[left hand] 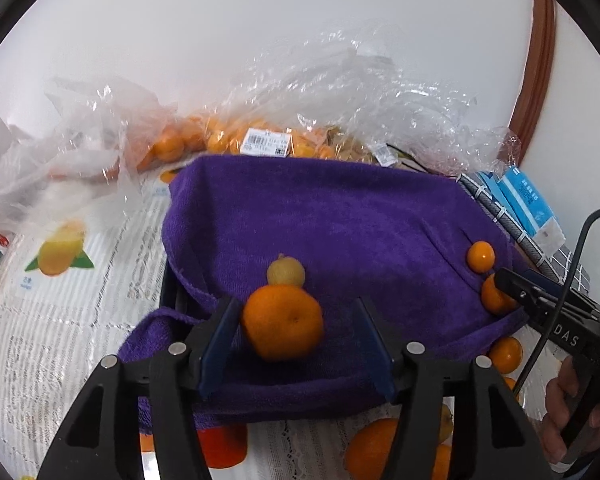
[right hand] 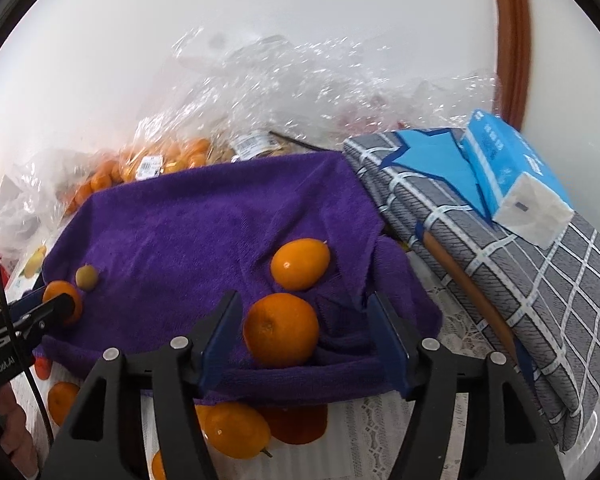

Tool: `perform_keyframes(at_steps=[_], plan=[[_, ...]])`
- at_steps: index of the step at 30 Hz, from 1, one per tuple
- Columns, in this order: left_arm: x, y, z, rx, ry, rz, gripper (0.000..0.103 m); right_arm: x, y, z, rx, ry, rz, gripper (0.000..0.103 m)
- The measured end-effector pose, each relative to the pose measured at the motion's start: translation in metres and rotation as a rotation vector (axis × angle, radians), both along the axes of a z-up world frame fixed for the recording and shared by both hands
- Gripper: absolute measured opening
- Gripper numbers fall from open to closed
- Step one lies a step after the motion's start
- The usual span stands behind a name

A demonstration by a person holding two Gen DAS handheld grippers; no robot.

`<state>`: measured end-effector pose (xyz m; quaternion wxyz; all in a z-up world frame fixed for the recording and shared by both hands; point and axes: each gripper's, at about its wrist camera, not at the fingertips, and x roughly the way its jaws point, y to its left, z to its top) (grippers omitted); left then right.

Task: Organize fruits
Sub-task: 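Open the right tool on the towel while the left tool releases its mandarin there, then move the right tool to the red apple and close on it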

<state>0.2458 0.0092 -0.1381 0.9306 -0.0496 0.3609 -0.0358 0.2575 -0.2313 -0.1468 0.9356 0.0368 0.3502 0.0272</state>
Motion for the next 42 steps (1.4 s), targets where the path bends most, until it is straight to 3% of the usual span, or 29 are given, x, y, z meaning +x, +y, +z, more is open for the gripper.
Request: perform_keyframes(at_steps=[8,12,18,25,34,42], plan=[[-0.004,0.008,0.008,-0.025,-0.040,0.042,0.059,-0.009,-0.012,0.014,0.009,-0.067,-0.068,0.064],[-0.007,0.012,0.012,-0.085,-0.045,0.018,0.059,-0.017,-0.016,0.021,0.055,-0.015,-0.041,0.064],[-0.017,0.003,0.021,-0.019,-0.084,-0.002,0.059,-0.052,-0.010,0.031,-0.016,-0.004,-0.020,0.064],[-0.043,0.011,0.034,-0.078,-0.011,-0.033,0.059,-0.094,-0.003,0.032,-0.040,0.034,-0.005,0.063],[-0.086,0.042,0.008,-0.016,0.083,0.004,0.059,-0.117,0.013,0.018,-0.024,0.088,-0.001,0.051],[-0.103,0.060,-0.011,-0.003,0.104,0.060,0.059,-0.131,0.029,0.018,-0.023,0.096,0.020,0.051]])
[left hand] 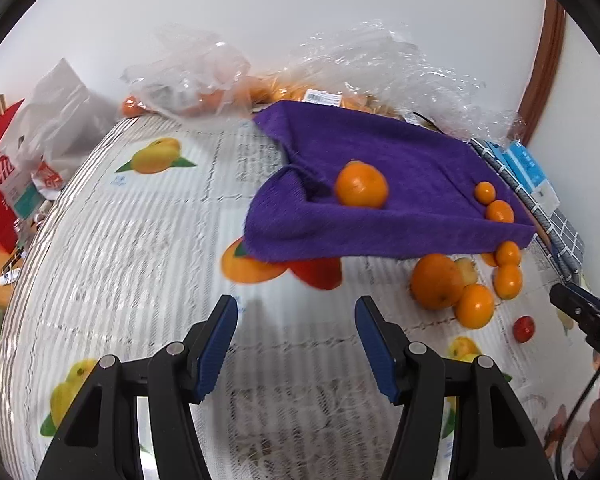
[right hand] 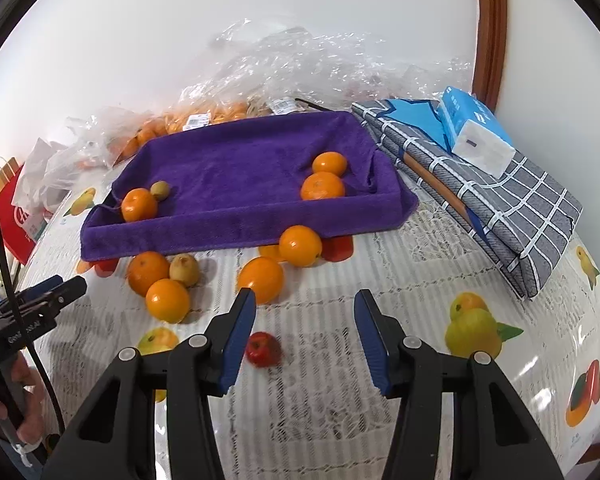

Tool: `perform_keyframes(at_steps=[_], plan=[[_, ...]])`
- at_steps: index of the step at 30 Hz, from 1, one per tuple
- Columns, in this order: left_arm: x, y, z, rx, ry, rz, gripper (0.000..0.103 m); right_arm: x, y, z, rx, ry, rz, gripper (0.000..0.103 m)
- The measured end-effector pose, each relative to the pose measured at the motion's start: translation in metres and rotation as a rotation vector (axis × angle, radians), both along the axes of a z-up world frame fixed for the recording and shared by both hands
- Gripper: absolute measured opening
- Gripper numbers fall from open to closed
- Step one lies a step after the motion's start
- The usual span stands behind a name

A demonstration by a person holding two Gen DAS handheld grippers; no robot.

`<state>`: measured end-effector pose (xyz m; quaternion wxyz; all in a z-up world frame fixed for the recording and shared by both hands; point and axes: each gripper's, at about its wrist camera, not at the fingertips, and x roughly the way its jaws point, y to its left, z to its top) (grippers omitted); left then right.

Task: Organize fruits
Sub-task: 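Move the right tool to the red apple and close on it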

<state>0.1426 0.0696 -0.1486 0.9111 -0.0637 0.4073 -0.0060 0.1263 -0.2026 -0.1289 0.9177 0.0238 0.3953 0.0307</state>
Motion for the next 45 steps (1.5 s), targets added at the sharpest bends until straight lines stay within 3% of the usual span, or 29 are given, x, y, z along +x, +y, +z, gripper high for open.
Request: perform_keyframes(at_steps=[3,6,20,45], plan=[[-0.004,0.001,-0.006,0.014,-0.006,0.003,0.059,-0.002,0.006,-0.003,-0.008,0.007,0.014,0.049],[-0.003,0.004,-0.011,-0.022,0.019,-0.009,0.059,-0.001,0.011,-0.008,-0.014,0.029,0.032,0.044],[-0.005,0.009,-0.012,-0.078,0.009,-0.027,0.062,0.004,0.027,-0.042,-0.059,0.091,0.084,0.041],[-0.005,0.009,-0.013,-0.085,0.007,-0.039,0.067,-0.016,-0.004,-0.041,-0.100,0.086,0.053,0.040]])
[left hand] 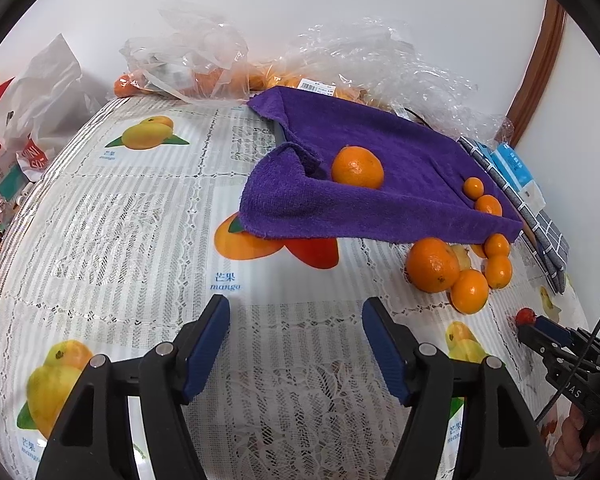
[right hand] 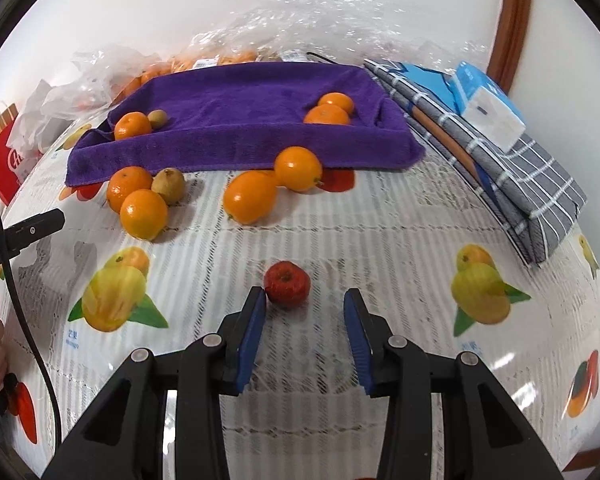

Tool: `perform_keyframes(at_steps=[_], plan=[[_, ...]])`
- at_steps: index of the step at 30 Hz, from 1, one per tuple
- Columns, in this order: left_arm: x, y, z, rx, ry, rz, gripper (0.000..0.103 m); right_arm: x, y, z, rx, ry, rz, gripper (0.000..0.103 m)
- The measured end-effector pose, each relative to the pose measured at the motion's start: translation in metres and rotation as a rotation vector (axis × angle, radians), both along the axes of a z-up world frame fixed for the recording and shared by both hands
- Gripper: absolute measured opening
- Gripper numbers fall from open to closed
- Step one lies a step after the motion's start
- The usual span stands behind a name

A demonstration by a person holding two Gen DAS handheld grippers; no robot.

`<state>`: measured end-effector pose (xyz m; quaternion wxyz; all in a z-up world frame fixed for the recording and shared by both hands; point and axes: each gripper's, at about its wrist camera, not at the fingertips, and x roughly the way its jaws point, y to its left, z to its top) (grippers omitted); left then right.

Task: Organize fruits
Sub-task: 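Move the right tool to the red apple and close on it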

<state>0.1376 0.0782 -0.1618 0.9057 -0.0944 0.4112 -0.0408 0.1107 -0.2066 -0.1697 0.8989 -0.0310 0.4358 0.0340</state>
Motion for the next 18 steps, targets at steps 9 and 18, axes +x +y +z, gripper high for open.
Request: perform_keyframes(at_steps=[9,18], plan=[[0.000,-0.001,0.000,-0.001,-0.001,0.001,0.069,-0.001,0.003,0.001,0.041,0.004,-0.002,0.040],[0.000,-0.001,0.001,0.003,-0.002,0.001,0.068,0.007,0.008,-0.002,0.049,-0.021,-0.051,0.025]])
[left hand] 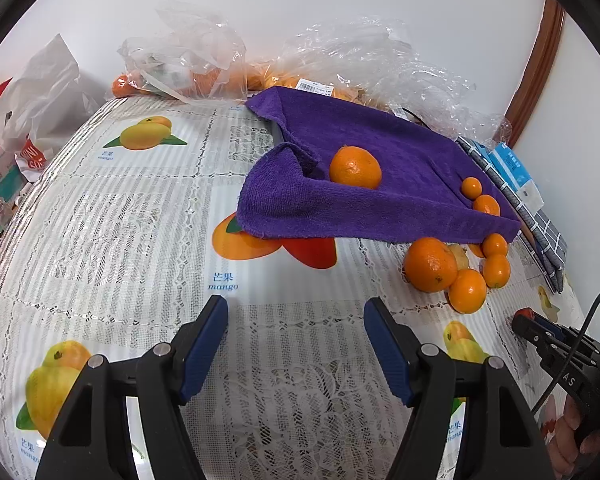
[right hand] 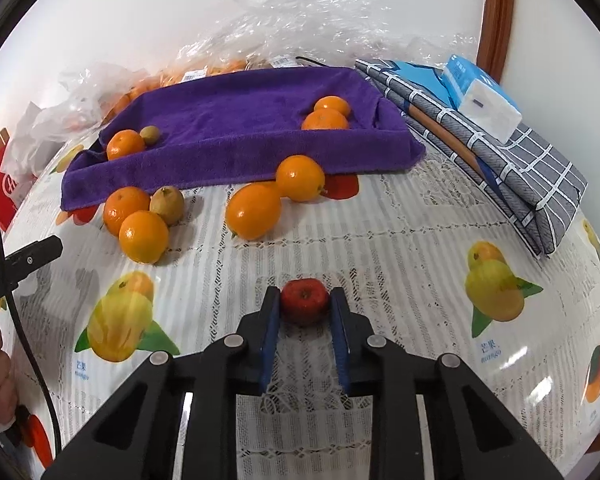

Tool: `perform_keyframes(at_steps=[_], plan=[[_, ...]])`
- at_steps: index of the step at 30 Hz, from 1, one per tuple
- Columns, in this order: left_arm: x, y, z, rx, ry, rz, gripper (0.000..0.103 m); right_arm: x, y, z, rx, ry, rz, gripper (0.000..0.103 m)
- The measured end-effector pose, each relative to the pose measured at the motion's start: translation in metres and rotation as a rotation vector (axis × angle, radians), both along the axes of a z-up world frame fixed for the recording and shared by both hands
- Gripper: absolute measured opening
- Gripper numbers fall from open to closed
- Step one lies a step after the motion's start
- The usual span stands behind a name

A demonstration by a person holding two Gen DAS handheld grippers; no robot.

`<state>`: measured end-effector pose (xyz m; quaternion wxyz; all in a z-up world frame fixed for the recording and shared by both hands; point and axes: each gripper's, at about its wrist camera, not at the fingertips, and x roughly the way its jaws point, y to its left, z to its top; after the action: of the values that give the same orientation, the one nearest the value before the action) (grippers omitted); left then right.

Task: Organize fruits
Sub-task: 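Move the right tool to the red apple and close on it, then lift the red apple with the right tool while the left tool grasps a large orange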

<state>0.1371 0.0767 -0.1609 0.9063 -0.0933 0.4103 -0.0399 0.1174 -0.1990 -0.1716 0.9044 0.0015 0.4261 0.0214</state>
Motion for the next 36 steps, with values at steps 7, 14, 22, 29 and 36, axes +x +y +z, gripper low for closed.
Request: perform_keyframes(at_steps=[7,14,22,29,36], plan=[[0.008,-0.027,0.007,-0.057,0.028,-0.107,0.051,-0.004,-0.014,0.010,0.027,-0.027,-0.009,0.024],[0.032,-0.060,0.018,-0.138,0.021,-0.164,0.051,-0.013,-0.030,0.018,0.006,-0.058,-0.018,0.024],[0.050,-0.073,0.006,-0.187,0.072,-0.166,0.038,-0.021,-0.047,0.019,0.023,-0.058,-0.031,0.024],[0.057,-0.067,-0.003,-0.259,0.100,-0.172,0.040,-0.019,-0.047,0.016,0.032,-0.051,-0.027,0.024],[0.058,-0.068,-0.006,-0.279,0.101,-0.178,0.039,-0.017,-0.038,0.016,0.023,-0.053,-0.010,0.024]])
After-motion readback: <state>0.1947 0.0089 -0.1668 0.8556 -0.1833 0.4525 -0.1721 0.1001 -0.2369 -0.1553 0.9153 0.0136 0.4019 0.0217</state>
